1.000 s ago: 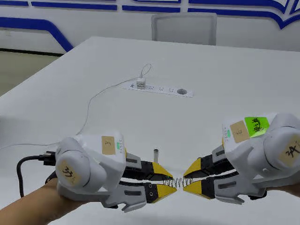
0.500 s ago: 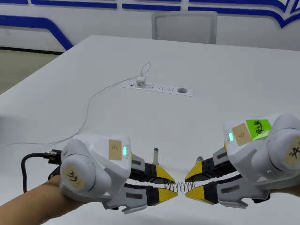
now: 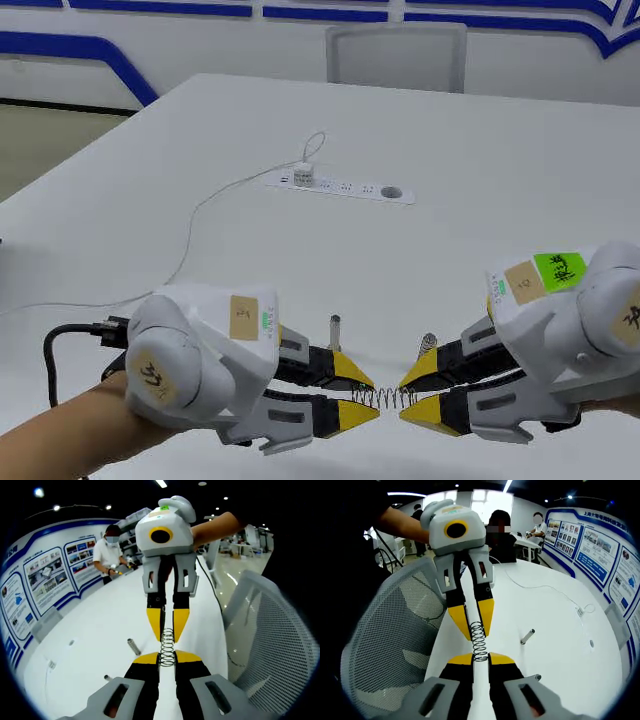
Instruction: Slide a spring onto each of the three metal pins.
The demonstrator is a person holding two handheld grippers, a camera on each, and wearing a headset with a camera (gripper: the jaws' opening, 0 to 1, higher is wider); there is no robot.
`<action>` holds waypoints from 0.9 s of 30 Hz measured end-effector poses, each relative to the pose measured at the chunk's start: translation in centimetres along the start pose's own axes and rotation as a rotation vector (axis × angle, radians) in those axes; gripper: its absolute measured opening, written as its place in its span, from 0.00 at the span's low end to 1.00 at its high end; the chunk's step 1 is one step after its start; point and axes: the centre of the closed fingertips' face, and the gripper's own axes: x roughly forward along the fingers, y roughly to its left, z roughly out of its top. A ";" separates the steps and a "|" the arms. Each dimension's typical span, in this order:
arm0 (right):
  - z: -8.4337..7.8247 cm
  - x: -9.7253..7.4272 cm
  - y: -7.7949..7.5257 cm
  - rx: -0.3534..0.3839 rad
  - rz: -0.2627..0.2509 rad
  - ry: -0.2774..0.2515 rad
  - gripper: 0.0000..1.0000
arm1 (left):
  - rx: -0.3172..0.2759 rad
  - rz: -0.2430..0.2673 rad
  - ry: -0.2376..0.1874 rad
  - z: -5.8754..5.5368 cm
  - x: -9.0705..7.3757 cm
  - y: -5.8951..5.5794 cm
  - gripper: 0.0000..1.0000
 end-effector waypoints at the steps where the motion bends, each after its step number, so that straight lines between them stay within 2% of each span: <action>1: 0.2 -0.1 0.0 0.002 0.000 -0.007 0.11 | 0.003 0.003 0.002 0.0 0.0 0.0 0.10; 7: 0.7 -0.2 -0.2 -0.014 0.004 -0.015 0.11 | 0.006 0.008 0.007 -0.2 0.0 0.2 0.10; 9: 0.9 -0.3 -0.3 -0.015 0.005 -0.020 0.11 | -0.018 0.012 -0.003 -0.2 -0.2 0.4 0.10; 20: 2.7 -0.7 -0.3 0.016 0.033 -0.110 0.11 | -0.038 0.027 -0.021 -0.1 -0.6 0.6 0.10; 27: 3.4 -0.9 -0.1 0.037 0.039 -0.139 0.11 | -0.045 0.030 -0.023 -0.1 -0.4 0.5 0.10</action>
